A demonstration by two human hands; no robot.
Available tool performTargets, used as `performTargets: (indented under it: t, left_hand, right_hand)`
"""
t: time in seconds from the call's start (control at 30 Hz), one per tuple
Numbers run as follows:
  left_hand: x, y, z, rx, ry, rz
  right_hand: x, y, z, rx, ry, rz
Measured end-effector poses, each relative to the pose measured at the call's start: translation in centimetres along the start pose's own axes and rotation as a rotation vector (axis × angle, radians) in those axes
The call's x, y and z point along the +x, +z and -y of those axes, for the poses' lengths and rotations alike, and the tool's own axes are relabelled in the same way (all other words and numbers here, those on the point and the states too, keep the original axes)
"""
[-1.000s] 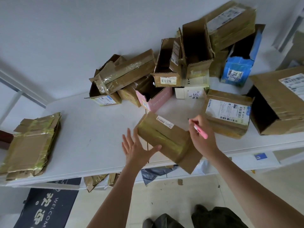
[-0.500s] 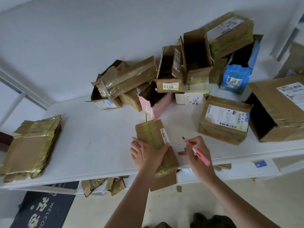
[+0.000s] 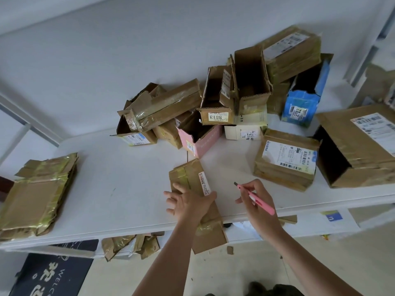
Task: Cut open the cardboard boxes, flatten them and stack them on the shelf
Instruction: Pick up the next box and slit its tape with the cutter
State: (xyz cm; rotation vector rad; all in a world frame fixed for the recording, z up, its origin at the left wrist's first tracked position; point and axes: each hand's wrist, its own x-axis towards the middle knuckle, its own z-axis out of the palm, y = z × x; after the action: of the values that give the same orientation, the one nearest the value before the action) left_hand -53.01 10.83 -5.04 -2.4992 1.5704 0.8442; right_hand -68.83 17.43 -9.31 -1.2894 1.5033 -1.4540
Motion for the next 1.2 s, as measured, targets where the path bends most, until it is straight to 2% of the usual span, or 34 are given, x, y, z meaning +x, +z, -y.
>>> performTargets:
  t: [0.1, 0.23, 0.3, 0.5, 0.6, 0.7, 0.93, 1.2]
  left_hand:
    - [0.3, -0.4, 1.1, 0.092, 0.128, 0.061]
    - [1.6, -2.9, 2.7, 0.421, 0.618, 0.138]
    - [2.1, -3.6, 2.9, 0.407, 0.699, 0.166]
    - [2.7, -2.5, 3.9, -0.049, 0.682, 0.330]
    - [2.9, -2.2, 4.3, -0.057, 0.691, 0.301]
    - [2.8, -1.8, 4.2, -0.071, 0.685, 0.283]
    - [2.9, -1.4, 4.4, -0.110, 0.671, 0.270]
    - [3.1, -0.9, 4.5, -0.100, 0.674, 0.242]
  right_hand:
    - [0.1, -0.6, 0.1, 0.038, -0.011, -0.020]
    - [0.7, -1.7, 0.3, 0.112, -0.001, -0.090]
    - [1.0, -1.8, 0.3, 0.169, 0.021, -0.114]
    - [0.7, -0.9, -0.8, 0.313, 0.160, 0.001]
    - [0.5, -0.2, -1.0, 0.454, 0.286, -0.024]
    - [0.6, 0.6, -1.0, 0.490, 0.340, -0.060]
    - [1.5, 1.7, -1.1, 0.394, 0.316, -0.049]
    - [1.3, 0.8, -1.4, 0.317, 0.225, 0.054]
